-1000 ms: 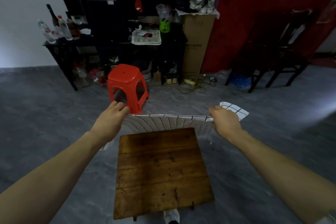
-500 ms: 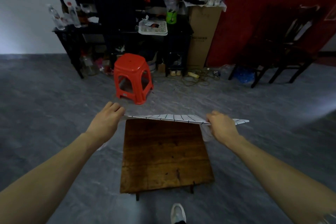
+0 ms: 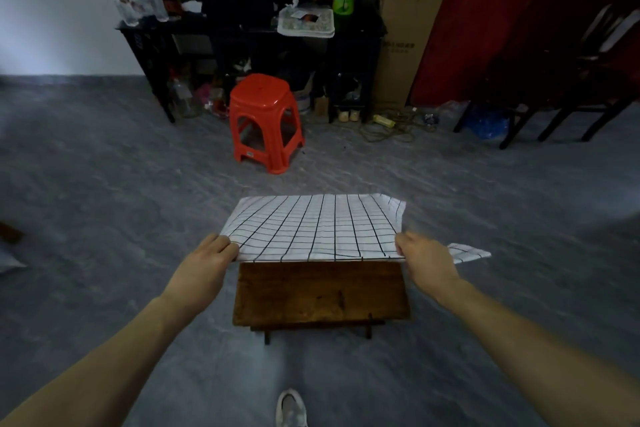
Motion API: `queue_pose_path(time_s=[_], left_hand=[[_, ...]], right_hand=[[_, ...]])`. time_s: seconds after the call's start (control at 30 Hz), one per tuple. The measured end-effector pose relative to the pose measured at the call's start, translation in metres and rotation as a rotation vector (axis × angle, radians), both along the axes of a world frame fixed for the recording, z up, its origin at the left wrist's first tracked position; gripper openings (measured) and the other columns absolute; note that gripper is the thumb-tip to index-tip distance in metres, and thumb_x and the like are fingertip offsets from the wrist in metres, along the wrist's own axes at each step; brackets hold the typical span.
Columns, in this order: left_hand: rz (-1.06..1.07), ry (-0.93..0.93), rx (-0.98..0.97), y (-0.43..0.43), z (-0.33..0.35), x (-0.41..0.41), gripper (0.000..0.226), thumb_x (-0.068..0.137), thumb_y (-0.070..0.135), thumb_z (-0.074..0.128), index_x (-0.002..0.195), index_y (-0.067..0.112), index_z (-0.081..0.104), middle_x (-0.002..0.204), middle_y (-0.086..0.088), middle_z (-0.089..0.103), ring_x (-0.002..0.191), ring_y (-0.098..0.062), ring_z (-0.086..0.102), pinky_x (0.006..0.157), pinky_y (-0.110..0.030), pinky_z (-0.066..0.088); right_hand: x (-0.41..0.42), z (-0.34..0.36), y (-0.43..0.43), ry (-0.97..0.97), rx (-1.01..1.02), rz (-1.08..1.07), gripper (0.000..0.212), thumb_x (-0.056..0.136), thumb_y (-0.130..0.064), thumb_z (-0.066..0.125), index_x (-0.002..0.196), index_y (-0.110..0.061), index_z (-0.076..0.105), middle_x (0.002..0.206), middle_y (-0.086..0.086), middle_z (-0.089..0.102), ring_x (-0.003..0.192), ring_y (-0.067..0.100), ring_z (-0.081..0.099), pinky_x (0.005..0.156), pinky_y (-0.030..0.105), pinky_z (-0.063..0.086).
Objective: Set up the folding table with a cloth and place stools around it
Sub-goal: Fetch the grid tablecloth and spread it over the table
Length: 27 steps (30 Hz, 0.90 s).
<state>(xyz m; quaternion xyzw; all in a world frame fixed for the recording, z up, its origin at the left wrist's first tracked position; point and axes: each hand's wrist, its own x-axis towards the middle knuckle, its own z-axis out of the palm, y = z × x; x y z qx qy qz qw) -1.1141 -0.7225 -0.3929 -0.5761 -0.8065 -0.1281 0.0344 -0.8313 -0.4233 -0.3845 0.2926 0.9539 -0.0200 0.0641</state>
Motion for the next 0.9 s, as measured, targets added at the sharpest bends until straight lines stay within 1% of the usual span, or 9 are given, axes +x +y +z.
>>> queue_pose_path(time_s=[0.13,0.3,0.37,0.43,0.5,0.57,0.7,0.8,0.9], left_hand=[[0.012,-0.03,-0.061,-0.014,-0.029,0.033,0.043,0.052,-0.019,0.071,0.078,0.012,0.057,0.081,-0.003,0.056,0.075,-0.025,0.05,0.054,-0.037,0.05],[0.012,-0.064,-0.098,-0.026,-0.067,0.066,0.039,0.052,-0.018,0.068,0.076,0.011,0.057,0.082,-0.004,0.056,0.077,-0.027,0.052,0.056,-0.04,0.052],[0.035,-0.091,-0.103,-0.034,-0.088,0.078,0.038,0.054,-0.018,0.066,0.077,0.011,0.057,0.083,-0.003,0.056,0.08,-0.024,0.05,0.057,-0.04,0.052],[0.047,-0.119,-0.083,-0.044,-0.111,0.091,0.039,0.053,-0.019,0.066,0.075,0.013,0.058,0.08,-0.001,0.054,0.078,-0.019,0.044,0.056,-0.035,0.05],[0.038,-0.143,-0.095,-0.053,-0.137,0.104,0.042,0.05,-0.02,0.068,0.074,0.014,0.057,0.078,0.001,0.053,0.076,-0.017,0.042,0.055,-0.033,0.049],[0.031,-0.165,-0.107,-0.061,-0.164,0.112,0.045,0.048,-0.021,0.07,0.073,0.014,0.057,0.077,0.001,0.052,0.077,-0.015,0.039,0.053,-0.033,0.049],[0.011,-0.149,-0.132,-0.072,-0.211,0.129,0.048,0.041,-0.02,0.071,0.073,0.014,0.058,0.077,-0.001,0.053,0.078,-0.016,0.039,0.054,-0.031,0.049],[-0.001,-0.13,-0.188,-0.081,-0.244,0.142,0.046,0.043,-0.018,0.071,0.075,0.014,0.059,0.079,-0.002,0.055,0.078,-0.021,0.047,0.057,-0.034,0.051],[0.003,-0.132,-0.233,-0.088,-0.276,0.151,0.046,0.043,-0.018,0.071,0.075,0.012,0.06,0.08,-0.003,0.057,0.075,-0.027,0.055,0.056,-0.035,0.05]], right_hand=[[0.03,-0.036,-0.012,-0.06,-0.032,0.01,0.033,0.082,0.006,0.051,0.109,-0.014,0.052,0.112,0.005,0.058,0.095,0.026,0.06,0.066,0.033,0.036],[0.059,-0.08,-0.024,-0.092,-0.06,-0.011,0.035,0.081,0.006,0.053,0.108,-0.017,0.051,0.109,0.0,0.057,0.093,0.021,0.06,0.064,0.03,0.037],[0.068,-0.099,-0.03,-0.11,-0.075,-0.024,0.034,0.081,0.006,0.053,0.106,-0.017,0.051,0.108,0.0,0.057,0.093,0.022,0.06,0.066,0.031,0.039],[0.078,-0.119,-0.038,-0.129,-0.09,-0.045,0.034,0.082,0.006,0.052,0.106,-0.017,0.051,0.11,0.0,0.056,0.095,0.023,0.059,0.066,0.03,0.037],[0.089,-0.141,-0.048,-0.128,-0.121,-0.072,0.035,0.081,0.006,0.05,0.107,-0.017,0.051,0.111,0.001,0.054,0.099,0.023,0.057,0.07,0.032,0.04],[0.1,-0.161,-0.06,-0.142,-0.132,-0.084,0.036,0.082,0.006,0.05,0.11,-0.016,0.052,0.114,0.001,0.052,0.104,0.022,0.053,0.078,0.034,0.047],[0.112,-0.201,-0.088,-0.192,-0.138,-0.102,0.038,0.083,0.006,0.051,0.114,-0.016,0.051,0.119,0.001,0.048,0.111,0.02,0.05,0.084,0.033,0.049],[0.115,-0.232,-0.105,-0.21,-0.134,-0.117,0.037,0.083,0.008,0.052,0.112,-0.015,0.05,0.119,0.002,0.048,0.113,0.021,0.048,0.088,0.033,0.049],[0.122,-0.264,-0.113,-0.233,-0.094,-0.112,0.036,0.081,0.005,0.053,0.111,-0.016,0.052,0.116,0.002,0.051,0.112,0.022,0.048,0.086,0.034,0.049]])
